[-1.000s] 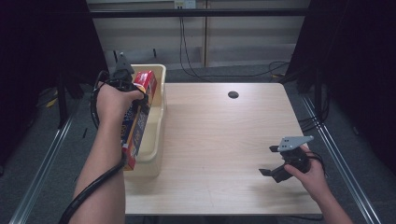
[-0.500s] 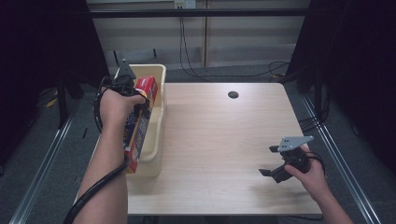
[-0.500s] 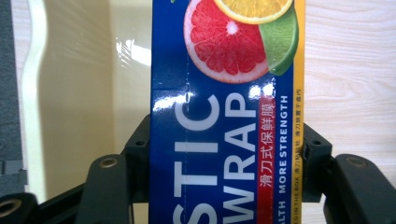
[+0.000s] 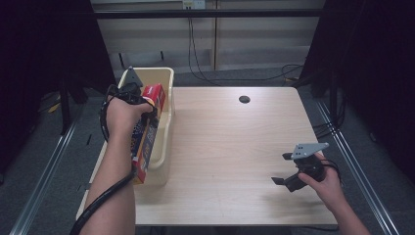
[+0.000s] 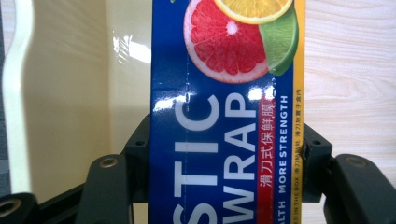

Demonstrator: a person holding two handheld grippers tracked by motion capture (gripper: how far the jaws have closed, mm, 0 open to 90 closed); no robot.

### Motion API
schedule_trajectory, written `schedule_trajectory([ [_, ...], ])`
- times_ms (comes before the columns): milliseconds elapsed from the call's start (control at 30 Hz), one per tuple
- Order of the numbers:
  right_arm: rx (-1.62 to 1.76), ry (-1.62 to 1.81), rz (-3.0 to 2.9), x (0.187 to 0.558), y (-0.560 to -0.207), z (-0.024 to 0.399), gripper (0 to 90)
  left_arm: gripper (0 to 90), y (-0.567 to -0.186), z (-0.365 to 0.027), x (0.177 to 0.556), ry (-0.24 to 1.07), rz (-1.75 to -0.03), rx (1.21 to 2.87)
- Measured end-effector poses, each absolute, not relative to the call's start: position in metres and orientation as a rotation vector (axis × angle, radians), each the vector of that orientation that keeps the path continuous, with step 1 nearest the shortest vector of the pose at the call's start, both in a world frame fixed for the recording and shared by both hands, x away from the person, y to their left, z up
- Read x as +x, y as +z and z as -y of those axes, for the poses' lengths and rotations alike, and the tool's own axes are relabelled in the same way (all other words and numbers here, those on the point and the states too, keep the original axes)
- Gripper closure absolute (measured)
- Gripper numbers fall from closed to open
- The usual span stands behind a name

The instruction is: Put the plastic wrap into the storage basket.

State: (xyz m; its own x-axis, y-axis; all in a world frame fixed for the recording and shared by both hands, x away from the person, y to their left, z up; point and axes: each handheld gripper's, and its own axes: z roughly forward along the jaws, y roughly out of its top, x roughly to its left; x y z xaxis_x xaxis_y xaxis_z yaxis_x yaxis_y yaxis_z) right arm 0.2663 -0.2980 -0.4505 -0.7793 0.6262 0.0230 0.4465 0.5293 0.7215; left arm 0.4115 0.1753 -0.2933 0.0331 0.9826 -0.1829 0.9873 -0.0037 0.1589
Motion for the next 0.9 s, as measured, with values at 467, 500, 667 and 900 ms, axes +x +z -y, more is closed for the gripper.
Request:
schedule_trajectory([
  [467,0.912,1.094,-2.532,0.266,-0.450,0.299,2.5,40.0,-0.302,-0.177,0.411,-0.044,-2.051,2.083],
  [500,0.910,1.093,-2.530,0.266,-0.450,0.299,2.5,40.0,-0.304,-0.177,0.411,-0.036,-2.058,2.087],
  [667,0.910,1.095,-2.526,0.266,-0.450,0.299,2.5,39.9,-0.308,-0.178,0.411,-0.053,-2.055,2.083],
  [900,0.911,1.093,-2.534,0.266,-0.450,0.299,2.5,39.8,-0.315,-0.177,0.411,-0.065,-2.065,2.086],
])
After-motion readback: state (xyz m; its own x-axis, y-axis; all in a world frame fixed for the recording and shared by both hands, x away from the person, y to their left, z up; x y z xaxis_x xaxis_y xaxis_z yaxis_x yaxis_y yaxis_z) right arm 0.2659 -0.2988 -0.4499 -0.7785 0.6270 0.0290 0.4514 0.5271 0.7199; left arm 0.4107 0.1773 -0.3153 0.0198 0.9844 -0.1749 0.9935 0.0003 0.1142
